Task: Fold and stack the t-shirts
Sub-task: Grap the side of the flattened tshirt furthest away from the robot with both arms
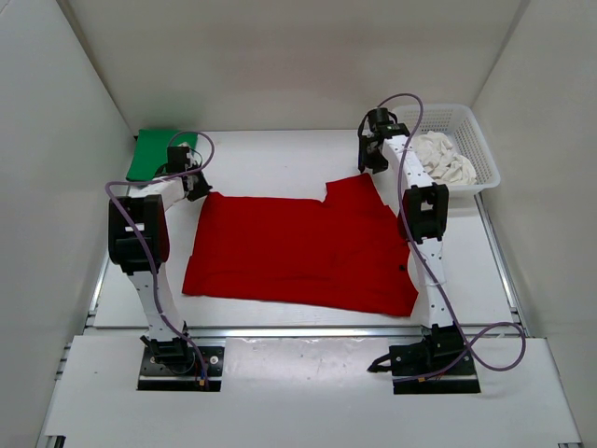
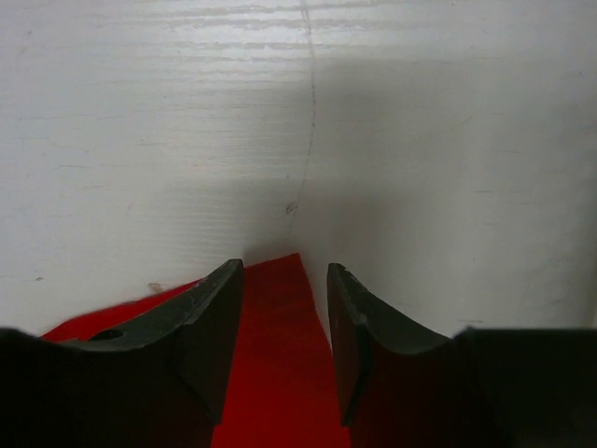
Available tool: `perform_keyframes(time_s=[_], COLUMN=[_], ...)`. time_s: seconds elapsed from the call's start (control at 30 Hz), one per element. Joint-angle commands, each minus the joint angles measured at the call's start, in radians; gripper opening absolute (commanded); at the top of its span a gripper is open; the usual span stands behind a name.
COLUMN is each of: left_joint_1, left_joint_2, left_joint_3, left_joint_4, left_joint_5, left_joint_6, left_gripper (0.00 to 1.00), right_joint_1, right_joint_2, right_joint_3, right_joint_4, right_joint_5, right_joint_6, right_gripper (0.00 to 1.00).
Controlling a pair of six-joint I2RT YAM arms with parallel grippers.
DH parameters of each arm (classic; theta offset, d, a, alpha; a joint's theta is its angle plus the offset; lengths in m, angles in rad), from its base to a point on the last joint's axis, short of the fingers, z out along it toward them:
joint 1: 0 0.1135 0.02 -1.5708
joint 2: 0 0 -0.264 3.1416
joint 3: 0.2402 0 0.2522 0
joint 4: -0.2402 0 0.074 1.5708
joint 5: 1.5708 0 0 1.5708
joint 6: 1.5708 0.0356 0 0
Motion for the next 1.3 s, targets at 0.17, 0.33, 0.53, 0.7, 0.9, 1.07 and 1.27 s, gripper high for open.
perform_keyframes(time_s=[0.17, 0.33, 0.53, 0.7, 0.9, 1.07, 1.27], left_joint_1=[-0.003, -0.004, -0.012, 0.017, 0.017, 0.022, 0.028], left_joint_2=[-0.045, -0.042, -0.048, -0.092, -0.173, -0.197, -0.239], left_joint_3=[0.005, 0.005, 0.003, -0.053, -0.131, -0.159, -0.185], left_joint_4=[0.023, 0.025, 0.031, 0.093, 0.121, 0.117, 0.092], left_joint_5=[0.01, 0.013, 0.015, 0.08, 0.067, 0.087, 0.064], left_joint_6=[-0.005, -0.004, -0.013, -0.086, -0.086, -0.094, -0.063], left_gripper=[0.0, 0.0, 0.0, 0.0, 0.0, 0.0, 0.0], right_joint_1=[-0.022, -0.016, -0.017, -0.011, 0.009, 0.009, 0.021], right_joint_2=[0.046, 0.049, -0.002, -0.173, -0.356, -0.693, -0.905], right_joint_3=[0.039, 0.054, 0.097, 0.022, -0.201, -0.807, -1.207], right_joint_4=[0.004, 0.013, -0.028, -0.068, -0.079, 0.246, 0.424], right_joint_5=[-0.08, -0.095, -0.077, -0.088, -0.06, -0.101, -0.115], right_joint_6=[0.022, 0.025, 0.022, -0.007, -0.028, 0.007, 0.047], right_gripper=[0.32, 0.12, 0.0, 0.0, 0.0, 0.0, 0.0])
